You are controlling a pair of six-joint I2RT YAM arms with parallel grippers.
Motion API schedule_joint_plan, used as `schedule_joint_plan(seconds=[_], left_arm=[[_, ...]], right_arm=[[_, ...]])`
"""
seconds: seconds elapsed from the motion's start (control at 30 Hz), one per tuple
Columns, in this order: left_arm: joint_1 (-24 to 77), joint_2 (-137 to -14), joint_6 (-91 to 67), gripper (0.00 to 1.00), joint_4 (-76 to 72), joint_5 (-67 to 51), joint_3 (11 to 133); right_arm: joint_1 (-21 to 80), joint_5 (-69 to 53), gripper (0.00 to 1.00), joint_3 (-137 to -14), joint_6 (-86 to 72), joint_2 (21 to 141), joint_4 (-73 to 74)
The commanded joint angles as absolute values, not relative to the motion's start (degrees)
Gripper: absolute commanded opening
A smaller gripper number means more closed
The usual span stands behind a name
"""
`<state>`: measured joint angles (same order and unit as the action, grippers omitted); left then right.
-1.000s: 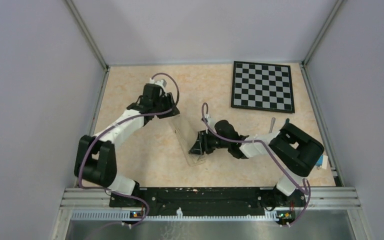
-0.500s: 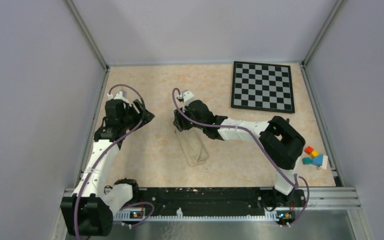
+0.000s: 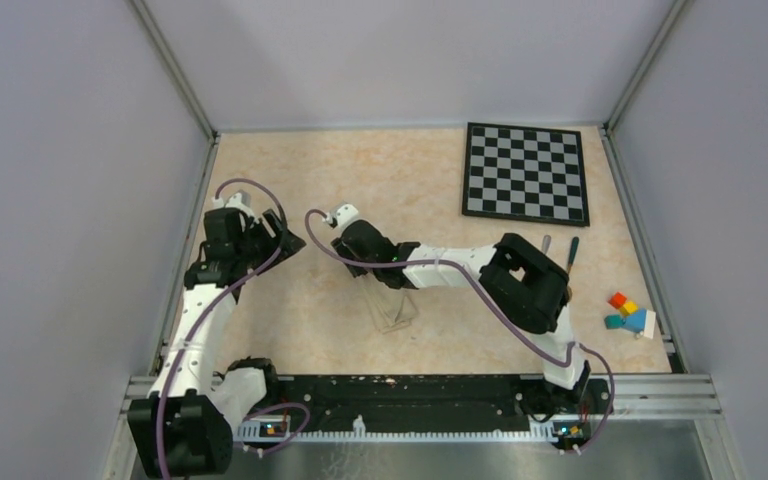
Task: Fold the napkin into a case and place the utensils inside
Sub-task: Pick up the top corner of the smaller rectangle folded napkin from the center of the board.
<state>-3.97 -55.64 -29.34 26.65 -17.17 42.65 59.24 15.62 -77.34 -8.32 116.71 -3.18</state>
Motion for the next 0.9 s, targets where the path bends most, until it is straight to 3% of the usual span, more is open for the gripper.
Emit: schedule_joint_plan(seconds=[0.0,0.87], left_arm=[[-4.44,-54.07,-27.99,0.73,25.34,-19.35,41.90],[-4.76,-52.80,-27.68,0.76,25.27,-20.36,40.05]], right_arm=[[60.84,20.69,0.42,-81.84,-5.02,118.09,-2.50],[62.34,27.15,0.29,-86.22,-3.33,122.47,-1.48]])
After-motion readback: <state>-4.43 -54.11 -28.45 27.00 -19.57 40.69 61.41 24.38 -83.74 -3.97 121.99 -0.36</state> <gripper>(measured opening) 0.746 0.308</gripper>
